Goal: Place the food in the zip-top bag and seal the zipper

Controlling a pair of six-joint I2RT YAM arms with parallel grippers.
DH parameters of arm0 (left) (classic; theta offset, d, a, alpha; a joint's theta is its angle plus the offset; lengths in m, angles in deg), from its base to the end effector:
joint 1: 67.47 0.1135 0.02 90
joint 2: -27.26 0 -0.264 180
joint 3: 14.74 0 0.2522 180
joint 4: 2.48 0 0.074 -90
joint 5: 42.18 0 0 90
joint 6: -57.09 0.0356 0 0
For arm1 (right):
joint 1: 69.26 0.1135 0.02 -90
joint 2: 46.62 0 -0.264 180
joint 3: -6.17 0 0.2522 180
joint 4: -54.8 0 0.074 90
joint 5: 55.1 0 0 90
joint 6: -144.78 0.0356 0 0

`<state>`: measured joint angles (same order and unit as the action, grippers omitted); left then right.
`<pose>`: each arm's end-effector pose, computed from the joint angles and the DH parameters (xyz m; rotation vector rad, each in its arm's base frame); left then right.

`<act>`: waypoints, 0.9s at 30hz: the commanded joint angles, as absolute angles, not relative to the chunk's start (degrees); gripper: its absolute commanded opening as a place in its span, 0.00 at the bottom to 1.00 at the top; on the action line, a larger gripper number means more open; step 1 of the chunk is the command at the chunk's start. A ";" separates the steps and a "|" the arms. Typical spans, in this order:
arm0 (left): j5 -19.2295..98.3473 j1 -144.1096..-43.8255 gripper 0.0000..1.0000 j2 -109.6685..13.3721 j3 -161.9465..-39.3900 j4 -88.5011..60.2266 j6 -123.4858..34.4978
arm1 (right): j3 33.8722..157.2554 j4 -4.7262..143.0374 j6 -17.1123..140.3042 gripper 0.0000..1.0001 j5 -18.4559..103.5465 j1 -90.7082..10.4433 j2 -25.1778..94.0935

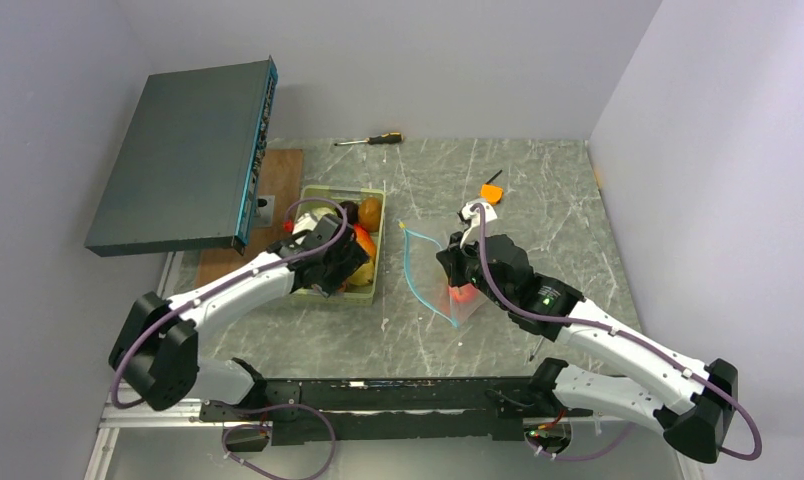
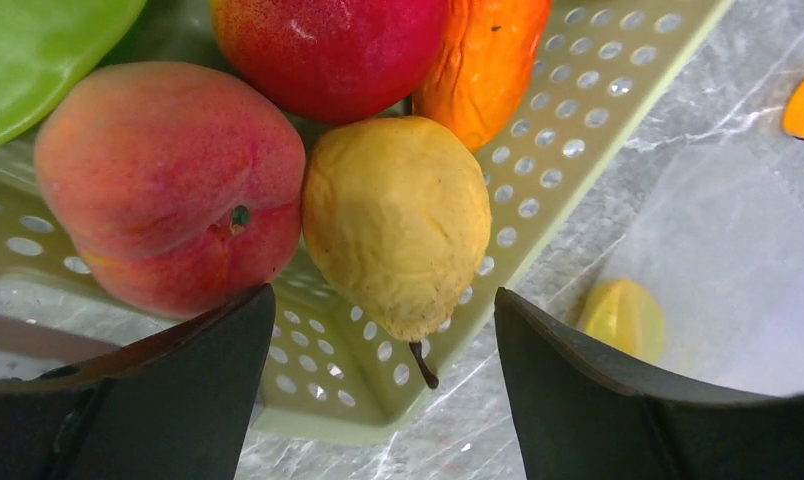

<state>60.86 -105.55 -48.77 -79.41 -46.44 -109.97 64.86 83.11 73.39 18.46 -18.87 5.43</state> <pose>0.2138 -0.1573 0.2306 -0.9482 2.4031 -0.5222 0.1408 0.1543 0.3109 -0.3516 1.9369 0.5199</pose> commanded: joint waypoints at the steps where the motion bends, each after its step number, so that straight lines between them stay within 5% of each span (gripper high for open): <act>1: 59.75 -105.21 0.84 -51.94 -83.17 -46.45 -112.47 | 65.73 82.26 73.50 0.00 17.34 -18.79 4.63; 14: 59.78 -104.54 0.90 -57.03 -84.52 -44.58 -111.63 | 65.33 81.57 73.81 0.00 17.75 -18.76 5.15; 27: 61.56 -104.56 0.66 -57.94 -85.04 -47.35 -112.50 | 65.05 81.46 73.94 0.00 18.10 -18.85 4.89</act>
